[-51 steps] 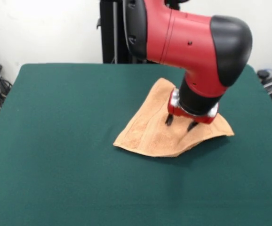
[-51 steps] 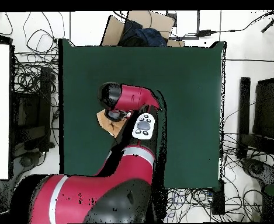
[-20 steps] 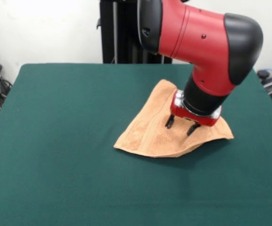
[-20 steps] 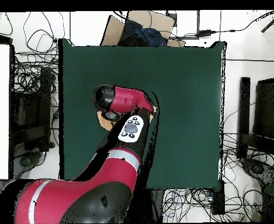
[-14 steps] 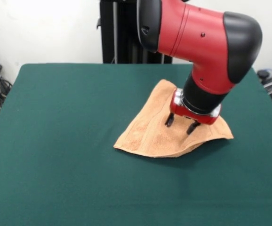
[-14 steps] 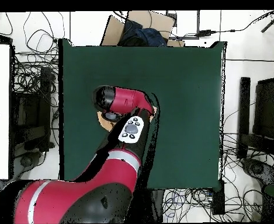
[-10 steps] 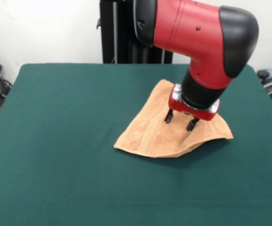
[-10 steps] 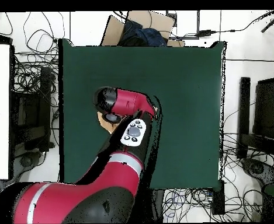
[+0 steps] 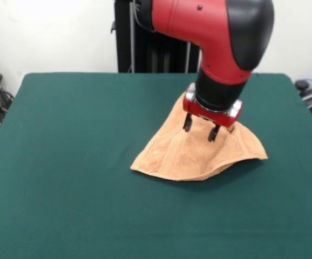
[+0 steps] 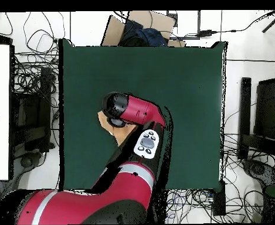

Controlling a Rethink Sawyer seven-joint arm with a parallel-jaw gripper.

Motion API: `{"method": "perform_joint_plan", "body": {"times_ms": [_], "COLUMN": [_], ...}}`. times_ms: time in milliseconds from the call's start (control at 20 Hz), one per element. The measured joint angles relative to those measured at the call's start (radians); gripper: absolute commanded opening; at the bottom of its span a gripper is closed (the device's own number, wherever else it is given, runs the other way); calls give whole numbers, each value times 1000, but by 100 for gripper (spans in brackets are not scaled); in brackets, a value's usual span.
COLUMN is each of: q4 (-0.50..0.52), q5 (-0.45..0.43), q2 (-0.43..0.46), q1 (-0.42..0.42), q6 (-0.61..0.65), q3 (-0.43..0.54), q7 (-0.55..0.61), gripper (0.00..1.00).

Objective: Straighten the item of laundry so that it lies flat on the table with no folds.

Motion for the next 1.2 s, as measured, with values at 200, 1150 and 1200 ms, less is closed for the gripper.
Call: {"method": "perform_joint_plan", "body": {"times_ms": [200, 1150, 1200], "q4": [23, 64, 62], "q5": [4, 4, 4], "q2": [-7, -35, -33], "q1": [-3, 55, 56], "q6": [-11, -30, -30], "q3": [0, 0, 0], "q7": [0, 0, 0], "gripper": [100, 100, 100]}}
